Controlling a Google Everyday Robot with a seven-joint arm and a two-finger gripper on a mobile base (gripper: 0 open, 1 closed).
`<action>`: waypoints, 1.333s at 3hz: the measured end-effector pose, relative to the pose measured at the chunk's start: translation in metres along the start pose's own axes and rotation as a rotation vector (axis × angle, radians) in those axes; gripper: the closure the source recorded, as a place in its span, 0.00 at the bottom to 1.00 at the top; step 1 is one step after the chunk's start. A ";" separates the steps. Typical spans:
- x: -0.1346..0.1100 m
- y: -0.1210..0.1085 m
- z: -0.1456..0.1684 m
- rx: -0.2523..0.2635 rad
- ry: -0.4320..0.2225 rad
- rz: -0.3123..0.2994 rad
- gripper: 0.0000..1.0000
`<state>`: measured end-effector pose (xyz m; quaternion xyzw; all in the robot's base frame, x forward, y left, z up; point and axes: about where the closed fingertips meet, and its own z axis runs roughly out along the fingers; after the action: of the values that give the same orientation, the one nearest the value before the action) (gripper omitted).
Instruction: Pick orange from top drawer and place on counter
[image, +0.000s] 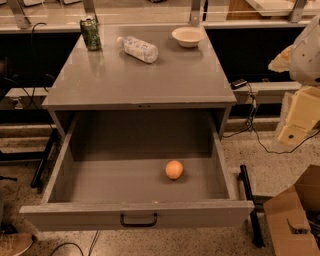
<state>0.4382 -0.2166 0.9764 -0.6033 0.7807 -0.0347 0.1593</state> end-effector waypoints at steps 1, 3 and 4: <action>0.000 0.000 0.000 0.000 0.000 0.000 0.00; -0.052 0.008 0.058 -0.059 -0.208 -0.128 0.00; -0.094 0.021 0.104 -0.146 -0.318 -0.186 0.00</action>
Offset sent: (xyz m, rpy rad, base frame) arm 0.0143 0.0451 -0.0357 0.1527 -0.0453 0.1728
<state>0.4698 -0.1072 0.8919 -0.6807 0.6870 0.1031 0.2324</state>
